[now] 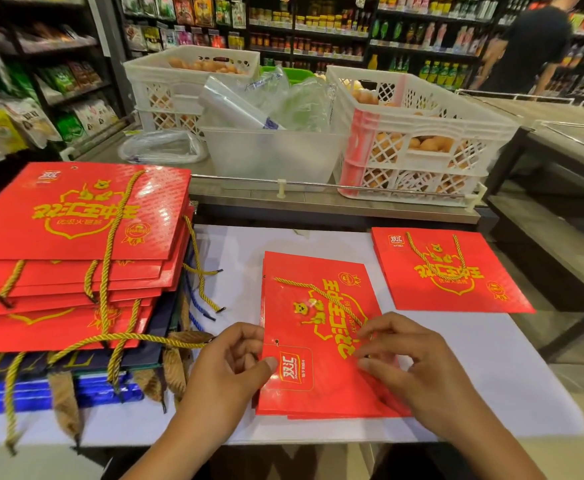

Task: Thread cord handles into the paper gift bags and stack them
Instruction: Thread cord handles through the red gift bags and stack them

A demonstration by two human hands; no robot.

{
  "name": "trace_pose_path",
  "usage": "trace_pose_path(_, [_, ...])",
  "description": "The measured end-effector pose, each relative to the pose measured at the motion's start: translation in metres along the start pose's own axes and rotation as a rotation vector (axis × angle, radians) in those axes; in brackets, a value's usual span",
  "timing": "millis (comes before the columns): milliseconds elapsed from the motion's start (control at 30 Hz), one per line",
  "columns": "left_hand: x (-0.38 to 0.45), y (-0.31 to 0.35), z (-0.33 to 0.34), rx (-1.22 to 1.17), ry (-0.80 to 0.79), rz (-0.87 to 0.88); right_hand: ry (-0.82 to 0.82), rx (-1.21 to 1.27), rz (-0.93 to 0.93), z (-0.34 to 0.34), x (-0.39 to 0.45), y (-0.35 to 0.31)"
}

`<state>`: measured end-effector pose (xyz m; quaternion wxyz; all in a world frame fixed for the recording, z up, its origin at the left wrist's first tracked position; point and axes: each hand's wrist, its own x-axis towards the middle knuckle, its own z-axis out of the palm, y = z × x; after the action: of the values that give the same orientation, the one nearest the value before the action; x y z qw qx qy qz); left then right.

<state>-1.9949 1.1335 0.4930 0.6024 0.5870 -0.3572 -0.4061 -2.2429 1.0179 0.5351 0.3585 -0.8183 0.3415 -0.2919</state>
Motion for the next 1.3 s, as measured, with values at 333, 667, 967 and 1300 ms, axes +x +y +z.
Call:
trace_pose_path(333, [-0.003, 0.0, 0.0, -0.066, 0.076, 0.017, -0.058, -0.237, -0.138, 0.05, 0.046, -0.013])
trace_pose_path(667, [0.002, 0.015, 0.009, -0.162, -0.008, -0.045, -0.028, 0.214, -0.04, 0.079, 0.06, -0.011])
trace_pose_path(967, [0.007, 0.006, 0.014, 0.058, 0.051, 0.053, 0.052, 0.321, 0.061, 0.074, 0.054, 0.005])
trace_pose_path(1300, [0.005, 0.002, 0.009, 0.067, -0.003, 0.083, -0.048, 0.285, -0.076, 0.076, 0.05, 0.008])
